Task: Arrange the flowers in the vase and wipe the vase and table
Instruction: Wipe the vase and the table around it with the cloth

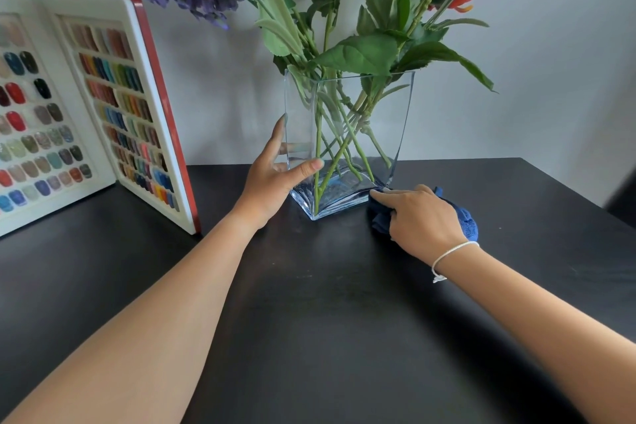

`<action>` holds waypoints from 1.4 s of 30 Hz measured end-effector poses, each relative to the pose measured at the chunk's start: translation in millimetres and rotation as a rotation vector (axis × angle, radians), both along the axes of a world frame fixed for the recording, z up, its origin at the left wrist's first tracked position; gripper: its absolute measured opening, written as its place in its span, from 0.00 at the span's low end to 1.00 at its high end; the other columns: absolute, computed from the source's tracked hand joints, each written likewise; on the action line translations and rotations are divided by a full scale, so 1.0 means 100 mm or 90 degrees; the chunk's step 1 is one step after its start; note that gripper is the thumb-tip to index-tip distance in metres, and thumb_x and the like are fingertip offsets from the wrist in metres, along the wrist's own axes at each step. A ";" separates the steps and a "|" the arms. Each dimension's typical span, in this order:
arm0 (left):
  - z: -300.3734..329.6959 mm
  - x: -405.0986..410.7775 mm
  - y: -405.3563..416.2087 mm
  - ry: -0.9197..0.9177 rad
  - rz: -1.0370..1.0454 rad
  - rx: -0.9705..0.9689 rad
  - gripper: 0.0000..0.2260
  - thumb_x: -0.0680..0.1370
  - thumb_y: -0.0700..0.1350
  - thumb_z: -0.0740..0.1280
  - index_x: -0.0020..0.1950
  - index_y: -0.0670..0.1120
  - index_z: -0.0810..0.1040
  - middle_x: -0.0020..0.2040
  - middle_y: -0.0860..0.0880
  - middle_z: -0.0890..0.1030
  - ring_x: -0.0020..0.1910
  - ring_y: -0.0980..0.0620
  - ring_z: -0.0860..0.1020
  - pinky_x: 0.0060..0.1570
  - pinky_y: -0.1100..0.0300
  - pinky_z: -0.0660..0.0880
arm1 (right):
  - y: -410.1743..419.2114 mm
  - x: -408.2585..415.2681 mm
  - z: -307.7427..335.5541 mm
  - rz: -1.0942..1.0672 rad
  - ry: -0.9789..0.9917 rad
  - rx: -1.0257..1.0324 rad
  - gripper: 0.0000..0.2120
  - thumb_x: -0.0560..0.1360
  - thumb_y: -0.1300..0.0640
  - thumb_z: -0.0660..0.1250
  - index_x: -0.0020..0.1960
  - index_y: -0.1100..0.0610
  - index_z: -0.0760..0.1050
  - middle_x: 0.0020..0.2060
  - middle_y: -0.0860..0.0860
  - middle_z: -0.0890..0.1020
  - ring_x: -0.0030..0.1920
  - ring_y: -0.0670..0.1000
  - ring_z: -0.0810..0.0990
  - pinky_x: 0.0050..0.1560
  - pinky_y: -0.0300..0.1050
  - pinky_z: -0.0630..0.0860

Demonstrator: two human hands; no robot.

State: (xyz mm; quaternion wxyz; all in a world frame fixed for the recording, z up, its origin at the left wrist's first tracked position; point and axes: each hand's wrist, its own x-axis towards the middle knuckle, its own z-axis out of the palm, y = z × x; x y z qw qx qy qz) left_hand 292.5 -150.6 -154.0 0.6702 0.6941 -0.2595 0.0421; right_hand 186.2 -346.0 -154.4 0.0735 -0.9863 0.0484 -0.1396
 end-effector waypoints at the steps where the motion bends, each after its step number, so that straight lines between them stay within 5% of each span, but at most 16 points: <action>1: 0.00 0.00 0.00 -0.001 0.001 0.003 0.46 0.60 0.59 0.72 0.74 0.59 0.53 0.54 0.56 0.73 0.45 0.61 0.81 0.49 0.64 0.77 | 0.00 0.01 0.01 0.005 0.008 0.001 0.26 0.73 0.63 0.54 0.68 0.44 0.64 0.65 0.47 0.74 0.60 0.54 0.68 0.44 0.46 0.71; 7: -0.01 0.01 -0.01 0.000 0.008 0.013 0.45 0.63 0.58 0.74 0.73 0.61 0.52 0.54 0.56 0.74 0.45 0.61 0.81 0.53 0.59 0.76 | 0.06 -0.05 0.07 0.034 0.002 0.066 0.24 0.73 0.63 0.55 0.64 0.44 0.71 0.46 0.54 0.77 0.48 0.54 0.70 0.46 0.48 0.72; 13: -0.01 0.00 -0.02 0.001 0.023 0.024 0.42 0.65 0.56 0.72 0.73 0.63 0.53 0.55 0.57 0.74 0.46 0.62 0.80 0.52 0.63 0.75 | 0.36 -0.08 0.05 0.120 0.008 0.025 0.22 0.74 0.62 0.54 0.64 0.46 0.70 0.58 0.51 0.79 0.58 0.57 0.70 0.49 0.50 0.74; 21: 0.00 -0.01 -0.01 0.006 0.027 0.039 0.42 0.64 0.58 0.71 0.73 0.62 0.52 0.56 0.59 0.73 0.47 0.65 0.80 0.50 0.67 0.73 | 0.68 -0.15 0.02 0.204 -0.008 -0.010 0.23 0.74 0.62 0.53 0.66 0.45 0.68 0.55 0.47 0.79 0.54 0.55 0.68 0.41 0.45 0.62; 28: 0.01 -0.03 0.01 0.010 0.022 0.032 0.43 0.62 0.60 0.72 0.72 0.64 0.53 0.62 0.50 0.72 0.52 0.58 0.80 0.60 0.55 0.74 | 0.55 -0.12 0.09 0.220 0.026 0.111 0.22 0.75 0.62 0.54 0.62 0.43 0.72 0.55 0.53 0.81 0.53 0.54 0.75 0.42 0.45 0.70; 30: 0.02 -0.04 0.01 0.014 0.017 0.035 0.44 0.61 0.61 0.73 0.71 0.67 0.52 0.65 0.48 0.71 0.53 0.57 0.80 0.61 0.54 0.73 | 0.42 -0.13 0.19 0.178 -0.032 0.219 0.19 0.75 0.63 0.56 0.57 0.47 0.77 0.54 0.51 0.82 0.53 0.53 0.78 0.47 0.43 0.73; 34: 0.03 -0.06 0.02 0.011 0.013 0.055 0.44 0.61 0.66 0.71 0.70 0.68 0.50 0.71 0.47 0.67 0.65 0.48 0.73 0.67 0.50 0.67 | 0.18 -0.10 0.44 0.042 -0.276 0.435 0.19 0.75 0.65 0.58 0.59 0.49 0.76 0.57 0.48 0.80 0.58 0.48 0.75 0.48 0.21 0.63; 36: 0.04 -0.09 0.03 0.004 0.001 0.051 0.43 0.60 0.69 0.68 0.70 0.67 0.50 0.71 0.50 0.68 0.64 0.53 0.73 0.66 0.55 0.69 | 0.18 -0.06 0.52 0.013 -0.389 0.514 0.19 0.75 0.65 0.59 0.62 0.51 0.74 0.57 0.46 0.79 0.59 0.45 0.73 0.47 0.15 0.60; 42: 0.05 -0.08 0.05 0.033 -0.008 0.026 0.36 0.67 0.66 0.63 0.72 0.64 0.53 0.64 0.48 0.73 0.61 0.58 0.74 0.68 0.43 0.65 | 0.68 0.08 0.45 0.108 -0.452 0.382 0.19 0.74 0.64 0.61 0.64 0.53 0.72 0.49 0.59 0.81 0.45 0.51 0.71 0.43 0.31 0.60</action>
